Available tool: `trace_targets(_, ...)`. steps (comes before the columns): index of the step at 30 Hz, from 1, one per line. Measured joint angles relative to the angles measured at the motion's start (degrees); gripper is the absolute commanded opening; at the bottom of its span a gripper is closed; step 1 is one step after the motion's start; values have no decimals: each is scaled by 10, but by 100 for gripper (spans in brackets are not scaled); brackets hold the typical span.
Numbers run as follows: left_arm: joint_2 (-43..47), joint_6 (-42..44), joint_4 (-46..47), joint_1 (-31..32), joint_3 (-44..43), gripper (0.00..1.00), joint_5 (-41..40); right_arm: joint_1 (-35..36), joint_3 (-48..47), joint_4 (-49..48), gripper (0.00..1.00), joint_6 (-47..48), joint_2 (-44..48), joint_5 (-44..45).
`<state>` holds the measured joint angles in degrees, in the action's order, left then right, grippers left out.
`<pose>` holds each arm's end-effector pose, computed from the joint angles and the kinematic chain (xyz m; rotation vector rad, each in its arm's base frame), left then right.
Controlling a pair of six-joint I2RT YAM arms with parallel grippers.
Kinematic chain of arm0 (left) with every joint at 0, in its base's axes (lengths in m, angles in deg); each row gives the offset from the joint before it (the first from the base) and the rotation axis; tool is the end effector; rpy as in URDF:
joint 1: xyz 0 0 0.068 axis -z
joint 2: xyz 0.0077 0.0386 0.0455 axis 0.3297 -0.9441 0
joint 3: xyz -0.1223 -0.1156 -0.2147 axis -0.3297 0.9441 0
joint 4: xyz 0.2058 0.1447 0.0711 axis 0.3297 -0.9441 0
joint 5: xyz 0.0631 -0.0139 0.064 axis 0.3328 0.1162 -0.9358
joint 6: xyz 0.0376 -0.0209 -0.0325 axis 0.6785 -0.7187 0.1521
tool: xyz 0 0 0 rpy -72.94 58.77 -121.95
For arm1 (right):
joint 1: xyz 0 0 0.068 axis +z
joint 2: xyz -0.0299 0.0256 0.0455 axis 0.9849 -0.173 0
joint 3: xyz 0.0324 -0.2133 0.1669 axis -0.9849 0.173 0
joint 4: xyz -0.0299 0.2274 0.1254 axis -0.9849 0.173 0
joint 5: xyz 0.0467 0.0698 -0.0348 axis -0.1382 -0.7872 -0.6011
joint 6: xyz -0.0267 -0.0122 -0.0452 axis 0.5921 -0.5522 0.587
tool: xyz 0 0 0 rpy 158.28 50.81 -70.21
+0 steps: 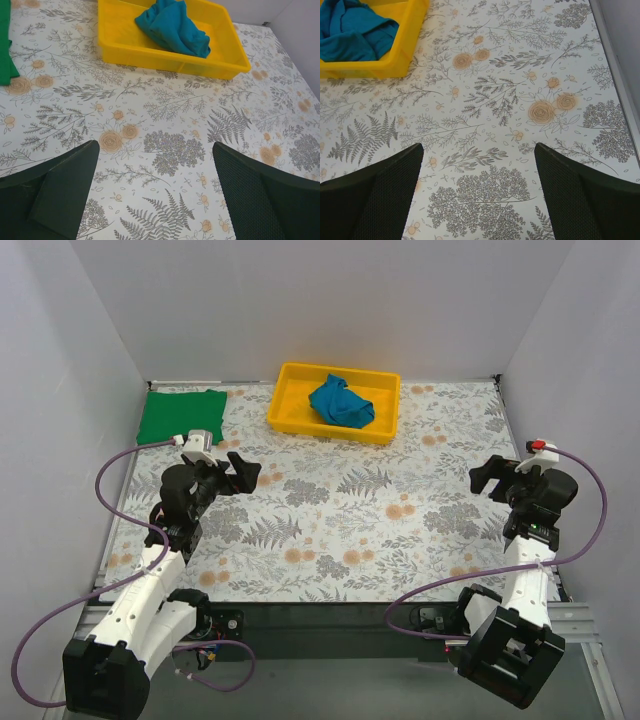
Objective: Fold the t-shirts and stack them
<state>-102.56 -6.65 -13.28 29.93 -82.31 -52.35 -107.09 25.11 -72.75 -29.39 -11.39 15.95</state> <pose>0.1967 -0.0448 0.2688 -0.5769 1.8195 -0.9969 0.1892 -0.0786 0.2576 0.1777 1.8260 0.1548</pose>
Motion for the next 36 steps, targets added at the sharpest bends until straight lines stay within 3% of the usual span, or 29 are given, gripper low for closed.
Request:
trace_targets(3,0,0,0,0,0,97,3,-1,0,0,99,16,0,-23)
trace_targets(15,-8,-7,1,1,0,98,30,-3,38,9,99,209,32,-257)
trace_targets(25,-68,-31,19,4,-11,98,85,-3,38,55,98,310,43,-323)
trace_targets(36,-227,-69,30,4,-119,98,140,-3,37,87,98,347,54,-349)
